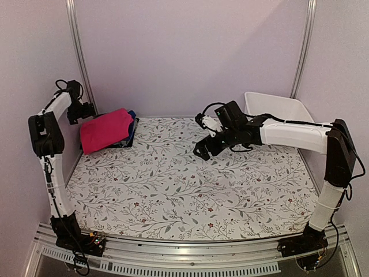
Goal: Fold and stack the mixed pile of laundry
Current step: Adjust the square-folded trousers at the corner of the board.
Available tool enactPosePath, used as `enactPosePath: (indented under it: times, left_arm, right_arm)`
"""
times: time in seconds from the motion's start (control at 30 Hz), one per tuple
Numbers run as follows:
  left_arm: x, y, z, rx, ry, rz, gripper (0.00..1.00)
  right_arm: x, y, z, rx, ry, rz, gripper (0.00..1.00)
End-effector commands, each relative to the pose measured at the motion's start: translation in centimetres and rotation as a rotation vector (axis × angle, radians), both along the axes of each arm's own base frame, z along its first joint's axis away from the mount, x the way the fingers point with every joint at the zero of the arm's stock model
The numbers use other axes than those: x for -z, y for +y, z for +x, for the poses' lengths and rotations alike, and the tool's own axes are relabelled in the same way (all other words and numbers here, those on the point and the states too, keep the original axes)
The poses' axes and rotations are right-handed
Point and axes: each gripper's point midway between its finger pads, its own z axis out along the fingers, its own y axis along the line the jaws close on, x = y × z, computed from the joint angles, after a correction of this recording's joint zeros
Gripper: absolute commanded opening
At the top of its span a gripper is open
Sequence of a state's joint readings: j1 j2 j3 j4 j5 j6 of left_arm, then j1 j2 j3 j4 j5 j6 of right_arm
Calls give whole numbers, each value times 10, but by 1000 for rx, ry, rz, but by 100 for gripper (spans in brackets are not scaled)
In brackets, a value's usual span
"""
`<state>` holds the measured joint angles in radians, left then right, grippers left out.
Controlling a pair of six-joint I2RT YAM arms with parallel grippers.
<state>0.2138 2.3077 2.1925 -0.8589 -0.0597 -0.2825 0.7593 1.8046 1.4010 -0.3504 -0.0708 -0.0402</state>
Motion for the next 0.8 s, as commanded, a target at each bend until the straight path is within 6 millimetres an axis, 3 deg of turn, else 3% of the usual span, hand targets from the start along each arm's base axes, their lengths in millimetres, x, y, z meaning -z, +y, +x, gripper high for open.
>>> enactPosePath:
  times: [0.0, 0.17, 0.57, 0.7, 0.77]
  left_arm:
    - [-16, 32, -12, -155, -11, -11, 100]
    - [17, 33, -18, -205, 42, -126, 100]
    - [60, 6, -7, -222, 44, -376, 100]
    - [47, 0, 8, -162, -26, -391, 77]
    - [35, -1, 17, -122, -70, -389, 53]
  right_arm:
    - [-6, 3, 5, -1, 0, 36, 99]
    - [-4, 2, 6, 3, 10, 36, 99]
    - [0, -2, 9, 8, 21, 36, 99]
    - [0, -2, 9, 8, 22, 37, 99]
    - [-1, -3, 9, 8, 20, 39, 99]
